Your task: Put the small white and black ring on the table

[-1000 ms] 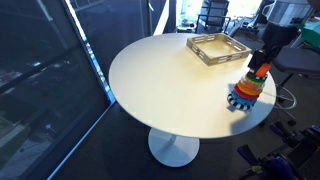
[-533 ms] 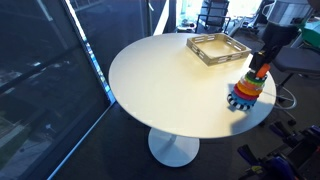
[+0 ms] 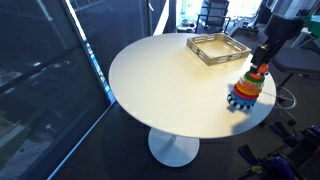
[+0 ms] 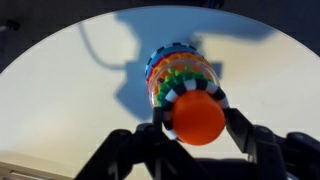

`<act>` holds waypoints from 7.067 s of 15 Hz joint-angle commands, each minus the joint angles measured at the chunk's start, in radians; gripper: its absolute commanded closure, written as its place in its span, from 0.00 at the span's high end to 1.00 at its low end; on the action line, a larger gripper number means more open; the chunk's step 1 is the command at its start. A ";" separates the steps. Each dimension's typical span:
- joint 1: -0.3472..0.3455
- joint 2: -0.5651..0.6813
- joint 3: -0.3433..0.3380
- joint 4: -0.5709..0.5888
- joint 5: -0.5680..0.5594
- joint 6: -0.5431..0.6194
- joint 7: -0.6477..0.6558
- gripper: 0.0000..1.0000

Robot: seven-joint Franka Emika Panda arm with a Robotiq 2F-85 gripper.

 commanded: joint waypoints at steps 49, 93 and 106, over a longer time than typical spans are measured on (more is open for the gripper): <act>-0.141 0.308 -0.137 0.118 0.094 0.157 -0.020 0.41; -0.077 0.022 -0.079 0.129 0.048 -0.111 0.030 1.00; -0.070 -0.138 -0.033 0.146 0.001 -0.352 0.131 1.00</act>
